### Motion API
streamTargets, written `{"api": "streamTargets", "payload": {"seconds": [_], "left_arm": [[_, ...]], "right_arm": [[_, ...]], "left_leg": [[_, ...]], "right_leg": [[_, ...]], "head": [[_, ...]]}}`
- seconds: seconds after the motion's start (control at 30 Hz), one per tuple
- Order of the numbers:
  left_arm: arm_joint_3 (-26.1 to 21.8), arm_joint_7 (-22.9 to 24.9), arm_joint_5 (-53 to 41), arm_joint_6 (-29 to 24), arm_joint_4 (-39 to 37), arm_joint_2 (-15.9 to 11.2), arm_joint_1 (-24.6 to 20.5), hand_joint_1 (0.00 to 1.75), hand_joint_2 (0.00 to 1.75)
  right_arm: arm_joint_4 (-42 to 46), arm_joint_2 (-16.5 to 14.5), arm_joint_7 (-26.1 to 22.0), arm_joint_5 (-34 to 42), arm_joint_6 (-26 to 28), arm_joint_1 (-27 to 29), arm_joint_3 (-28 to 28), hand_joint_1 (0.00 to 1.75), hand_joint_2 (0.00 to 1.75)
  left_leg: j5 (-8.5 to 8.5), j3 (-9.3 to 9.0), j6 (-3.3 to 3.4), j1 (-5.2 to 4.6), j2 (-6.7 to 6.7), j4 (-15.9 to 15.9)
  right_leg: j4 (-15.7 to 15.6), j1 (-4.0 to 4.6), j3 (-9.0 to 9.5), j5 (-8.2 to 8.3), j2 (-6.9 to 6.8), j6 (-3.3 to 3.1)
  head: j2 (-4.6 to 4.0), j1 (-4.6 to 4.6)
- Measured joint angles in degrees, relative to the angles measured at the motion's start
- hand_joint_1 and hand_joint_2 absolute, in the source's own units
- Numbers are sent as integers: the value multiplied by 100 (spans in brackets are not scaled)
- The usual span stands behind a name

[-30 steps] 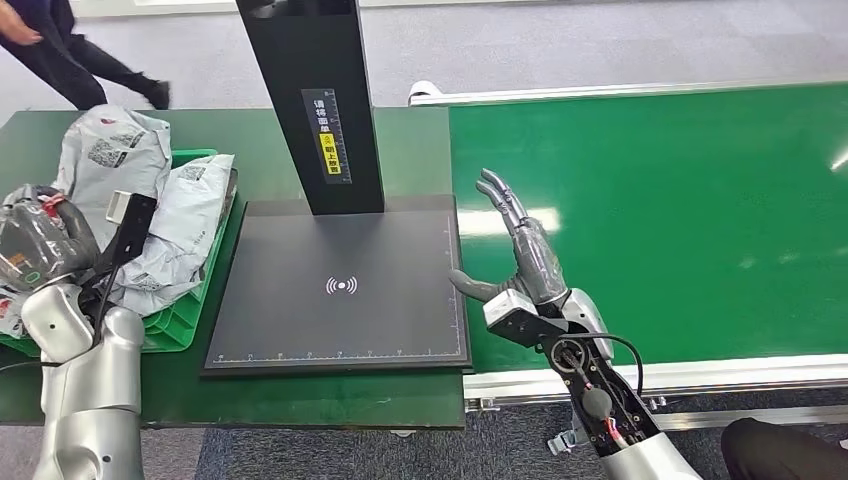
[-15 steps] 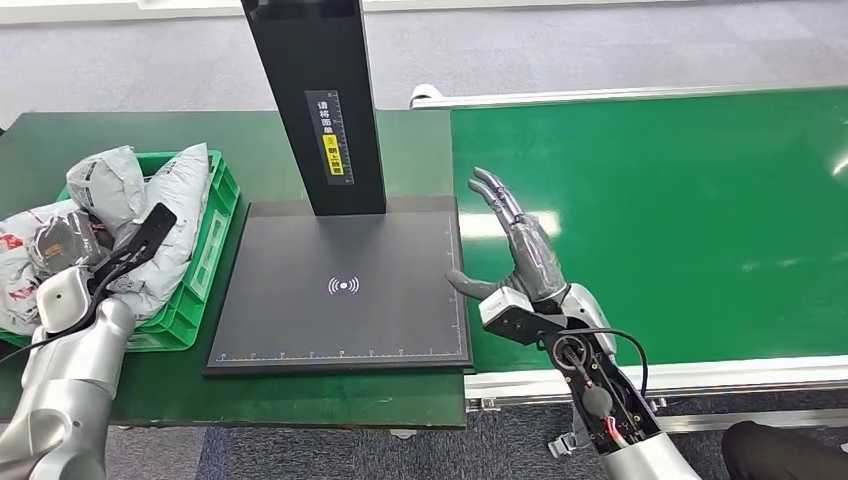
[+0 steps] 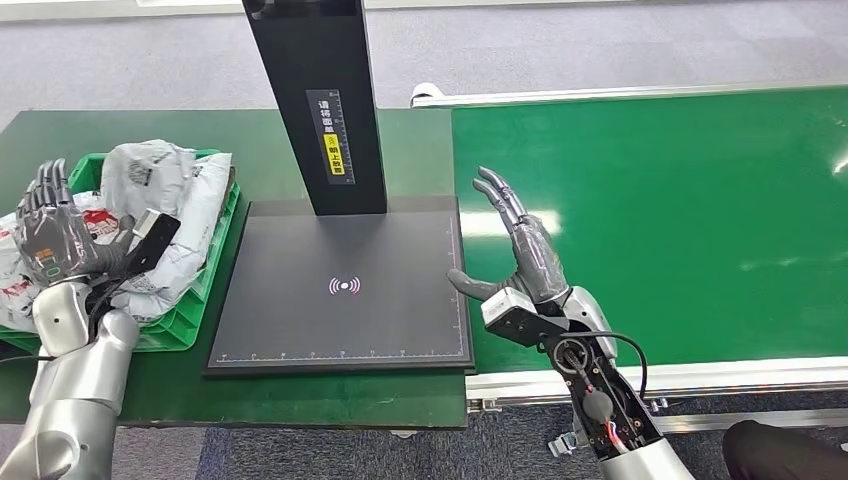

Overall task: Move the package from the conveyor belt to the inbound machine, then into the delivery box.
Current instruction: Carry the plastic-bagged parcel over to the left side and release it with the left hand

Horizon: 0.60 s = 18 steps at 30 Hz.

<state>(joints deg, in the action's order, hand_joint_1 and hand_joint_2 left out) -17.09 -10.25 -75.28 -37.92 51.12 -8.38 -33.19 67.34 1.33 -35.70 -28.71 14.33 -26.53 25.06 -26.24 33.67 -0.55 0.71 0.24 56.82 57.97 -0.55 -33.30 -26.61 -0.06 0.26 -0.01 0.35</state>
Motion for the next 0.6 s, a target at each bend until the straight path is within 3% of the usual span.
{"api": "streamTargets", "payload": {"seconds": [0.27,0.47,0.6], "left_arm": [[-693,-1276,27,-3,1206,609,200,0,0],[-1512,-2754,394,-3,1990,1133,204,0,0],[-1846,-2944,490,-1,2255,1325,204,0,0]], "right_arm": [[0,-3,-60,107,131,14,5,0,175],[-4,-4,-85,210,207,5,12,0,175],[-4,-6,-87,232,217,-2,19,0,175]], "left_leg": [[-1,6,-1,1,4,0],[-1,12,-1,2,6,-1],[-1,14,-1,2,3,0]], "right_leg": [[0,2,-10,1,5,0],[0,3,-15,1,5,0],[0,2,-16,0,3,0]], "head": [[-2,-2],[-2,-2],[-2,-2]]}}
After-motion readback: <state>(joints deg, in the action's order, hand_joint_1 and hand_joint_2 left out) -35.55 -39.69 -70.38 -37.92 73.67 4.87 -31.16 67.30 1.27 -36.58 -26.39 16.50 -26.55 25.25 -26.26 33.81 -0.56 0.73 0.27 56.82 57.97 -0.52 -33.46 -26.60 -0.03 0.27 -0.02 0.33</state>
